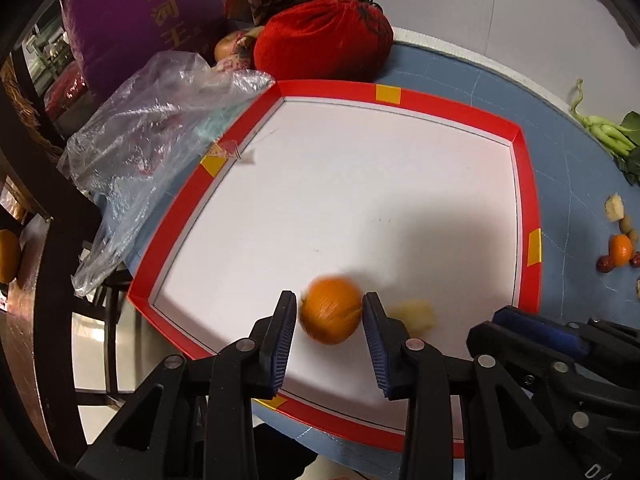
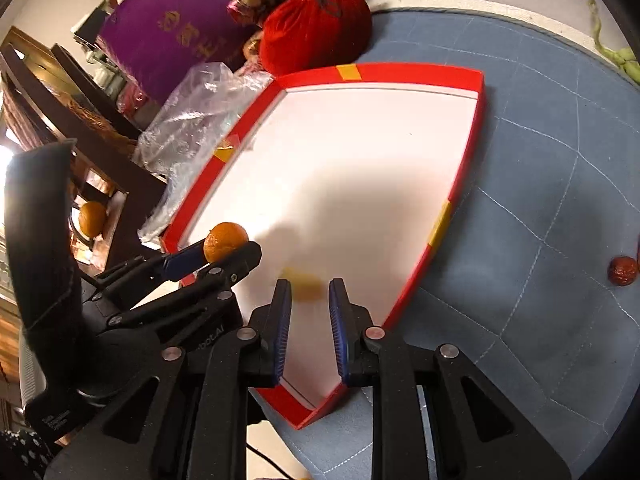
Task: Organize fruits
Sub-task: 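Carry the mandarin with the left tool into the white tray and release, then move the left tool back over the fruit pile toward a red date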
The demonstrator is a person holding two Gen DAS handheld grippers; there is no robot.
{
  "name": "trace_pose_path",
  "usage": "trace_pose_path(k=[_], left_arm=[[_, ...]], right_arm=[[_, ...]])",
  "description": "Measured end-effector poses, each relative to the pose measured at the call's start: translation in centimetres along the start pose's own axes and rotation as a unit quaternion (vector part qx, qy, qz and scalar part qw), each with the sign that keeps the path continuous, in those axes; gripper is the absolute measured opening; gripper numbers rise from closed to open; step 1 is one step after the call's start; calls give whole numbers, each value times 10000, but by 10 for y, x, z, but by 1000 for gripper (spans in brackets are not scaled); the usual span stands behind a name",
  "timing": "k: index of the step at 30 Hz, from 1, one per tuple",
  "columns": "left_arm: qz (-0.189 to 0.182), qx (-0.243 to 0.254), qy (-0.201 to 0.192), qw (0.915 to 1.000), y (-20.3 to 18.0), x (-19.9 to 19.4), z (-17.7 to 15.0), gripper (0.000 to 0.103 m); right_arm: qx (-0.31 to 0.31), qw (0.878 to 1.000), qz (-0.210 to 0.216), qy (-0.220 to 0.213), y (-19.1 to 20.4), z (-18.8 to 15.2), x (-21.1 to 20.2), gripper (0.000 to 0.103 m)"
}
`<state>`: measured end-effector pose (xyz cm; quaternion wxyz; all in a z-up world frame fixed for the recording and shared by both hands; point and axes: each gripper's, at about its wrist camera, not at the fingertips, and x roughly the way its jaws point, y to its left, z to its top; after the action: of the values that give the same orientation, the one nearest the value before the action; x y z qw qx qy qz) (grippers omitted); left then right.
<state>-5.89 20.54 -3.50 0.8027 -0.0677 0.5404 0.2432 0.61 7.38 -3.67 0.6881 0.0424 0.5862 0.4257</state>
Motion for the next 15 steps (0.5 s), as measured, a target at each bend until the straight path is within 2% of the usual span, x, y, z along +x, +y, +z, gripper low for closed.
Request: trace_pose_path(k=[3, 8, 11, 15], left_arm=[[171, 33, -334, 9993, -4, -13, 2, 39], [443, 206, -929, 9945, -22, -37, 8, 55], [370, 365, -1127, 9923, -38, -47, 12, 61], [142, 539, -1277, 9903, -63, -58, 11, 65]], right_arm=[[106, 9999, 18, -84, -4, 3, -9, 25], [218, 9984, -50, -528, -8, 4, -42, 25], [365, 9960, -155, -801, -16, 3, -67, 25], [577, 9916, -340, -1109, -31, -2, -98, 34]])
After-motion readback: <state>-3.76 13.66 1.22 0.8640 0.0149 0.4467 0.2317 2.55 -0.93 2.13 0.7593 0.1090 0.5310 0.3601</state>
